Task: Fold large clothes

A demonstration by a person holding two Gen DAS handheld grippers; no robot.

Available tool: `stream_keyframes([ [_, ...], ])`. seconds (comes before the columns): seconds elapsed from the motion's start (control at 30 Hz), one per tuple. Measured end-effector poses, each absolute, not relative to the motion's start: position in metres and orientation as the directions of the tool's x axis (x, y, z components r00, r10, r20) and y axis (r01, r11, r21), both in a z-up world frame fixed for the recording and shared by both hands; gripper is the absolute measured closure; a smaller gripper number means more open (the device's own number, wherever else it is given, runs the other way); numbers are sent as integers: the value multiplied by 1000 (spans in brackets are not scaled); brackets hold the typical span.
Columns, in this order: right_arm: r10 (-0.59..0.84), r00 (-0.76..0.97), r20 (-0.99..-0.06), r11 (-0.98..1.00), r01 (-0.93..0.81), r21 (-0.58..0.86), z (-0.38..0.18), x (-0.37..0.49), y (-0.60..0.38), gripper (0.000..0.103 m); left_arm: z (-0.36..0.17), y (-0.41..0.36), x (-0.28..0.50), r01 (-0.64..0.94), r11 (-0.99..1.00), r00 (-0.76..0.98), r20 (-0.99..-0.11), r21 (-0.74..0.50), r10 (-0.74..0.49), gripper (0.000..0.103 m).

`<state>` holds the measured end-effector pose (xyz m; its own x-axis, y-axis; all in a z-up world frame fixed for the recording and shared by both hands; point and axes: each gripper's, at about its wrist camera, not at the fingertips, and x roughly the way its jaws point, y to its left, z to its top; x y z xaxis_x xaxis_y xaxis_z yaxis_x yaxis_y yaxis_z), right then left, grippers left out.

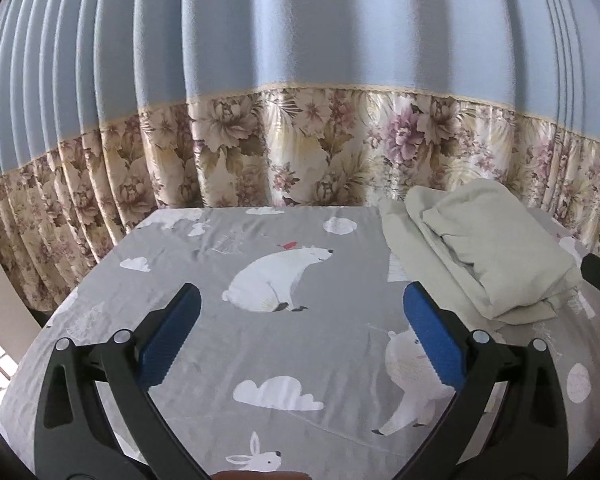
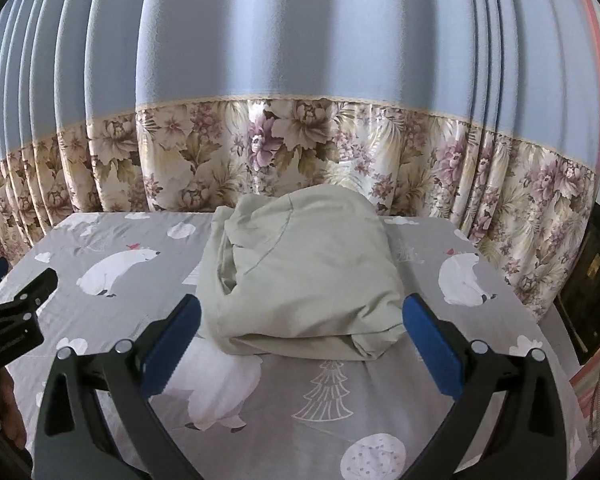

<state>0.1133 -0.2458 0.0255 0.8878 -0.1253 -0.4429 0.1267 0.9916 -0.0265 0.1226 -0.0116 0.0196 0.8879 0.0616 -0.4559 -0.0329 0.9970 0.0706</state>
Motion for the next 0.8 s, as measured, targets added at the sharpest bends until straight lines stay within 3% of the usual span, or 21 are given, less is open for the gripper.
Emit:
stream_keyframes([
  [0.8,-131,889,-440,991,135,-24,25,113,-248,2,21,-9,120,-28,998,895,-443,57,51,3],
])
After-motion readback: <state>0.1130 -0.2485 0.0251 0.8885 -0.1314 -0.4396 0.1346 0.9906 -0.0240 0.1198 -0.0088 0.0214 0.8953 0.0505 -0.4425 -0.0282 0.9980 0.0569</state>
